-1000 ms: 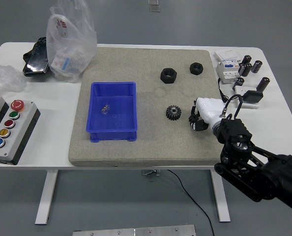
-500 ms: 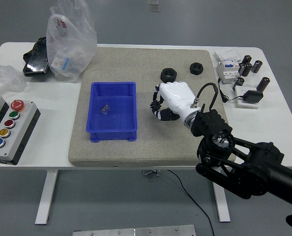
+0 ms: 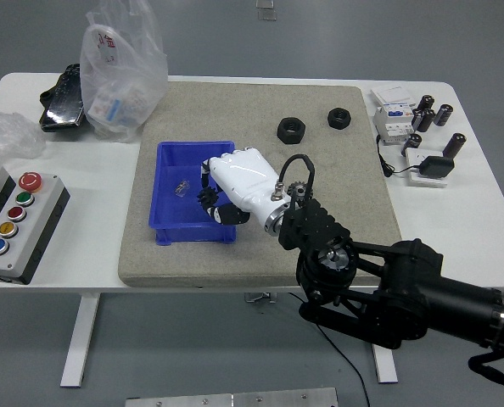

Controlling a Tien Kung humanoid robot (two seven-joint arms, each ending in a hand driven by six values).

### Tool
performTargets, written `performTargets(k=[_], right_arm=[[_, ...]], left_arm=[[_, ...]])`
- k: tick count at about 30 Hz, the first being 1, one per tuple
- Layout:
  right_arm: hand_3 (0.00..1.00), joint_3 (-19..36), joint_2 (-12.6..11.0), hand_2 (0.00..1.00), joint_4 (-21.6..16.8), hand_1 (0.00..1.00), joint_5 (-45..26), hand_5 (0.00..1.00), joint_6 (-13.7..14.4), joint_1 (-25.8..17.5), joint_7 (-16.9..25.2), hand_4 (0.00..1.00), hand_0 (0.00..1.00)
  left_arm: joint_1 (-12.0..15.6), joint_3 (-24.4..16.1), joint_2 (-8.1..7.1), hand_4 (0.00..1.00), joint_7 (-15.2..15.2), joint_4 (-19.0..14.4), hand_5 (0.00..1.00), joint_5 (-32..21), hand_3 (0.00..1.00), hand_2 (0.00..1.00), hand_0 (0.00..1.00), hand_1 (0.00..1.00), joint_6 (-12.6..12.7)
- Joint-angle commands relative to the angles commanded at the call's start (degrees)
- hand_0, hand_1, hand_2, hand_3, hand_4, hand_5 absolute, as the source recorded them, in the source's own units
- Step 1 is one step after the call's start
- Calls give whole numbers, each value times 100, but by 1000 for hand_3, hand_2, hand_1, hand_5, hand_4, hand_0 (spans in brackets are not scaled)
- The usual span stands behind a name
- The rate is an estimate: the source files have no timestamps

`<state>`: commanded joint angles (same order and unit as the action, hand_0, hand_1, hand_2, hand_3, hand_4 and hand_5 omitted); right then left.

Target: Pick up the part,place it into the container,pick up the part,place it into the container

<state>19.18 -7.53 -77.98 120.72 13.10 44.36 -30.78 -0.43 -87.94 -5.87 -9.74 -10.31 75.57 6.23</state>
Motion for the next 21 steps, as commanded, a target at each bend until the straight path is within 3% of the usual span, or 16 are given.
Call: performTargets(k=[5,6,11,12,13,17,18,21], right_arm=[[682,6,-6,684,-16,535,37,318,35,4,-62,600,241],[701,8,-9,722,-16,545,32,339,32,1,-66,663,242],[701,227,-79,722,-12,545,51,339,67,-86,-58,663,242],[706,341,-108,728,15,537,73,375,77,-118,-56,730,239],[706,439,-132,728,44,537,89,375,84,-141,-55,730,239],[706,878,-259,728,485,537,43,375,-3,-168,-36,730,239],[792,949,-287,781,621,541,-17,499,-71,-158,-26,902,244],[792,1018,-323,781,1010,541,-186,499,-253,-142,-1,902,244]], left_arm=[[-9,-3,13,755,15,0,366,-4,647,572,663,576,0],[-10,-3,14,755,17,0,366,-4,649,572,663,577,-1],[-6,-13,13,755,20,0,366,7,649,572,663,577,-3],[-4,-14,14,755,20,0,366,6,648,572,663,577,-3],[-1,-13,15,755,21,0,366,3,648,572,663,577,-3],[11,-18,17,755,9,0,366,11,648,572,663,577,-5],[12,-20,17,755,7,0,366,14,648,572,663,576,-5],[10,-24,16,755,8,0,366,16,648,572,663,576,-5]])
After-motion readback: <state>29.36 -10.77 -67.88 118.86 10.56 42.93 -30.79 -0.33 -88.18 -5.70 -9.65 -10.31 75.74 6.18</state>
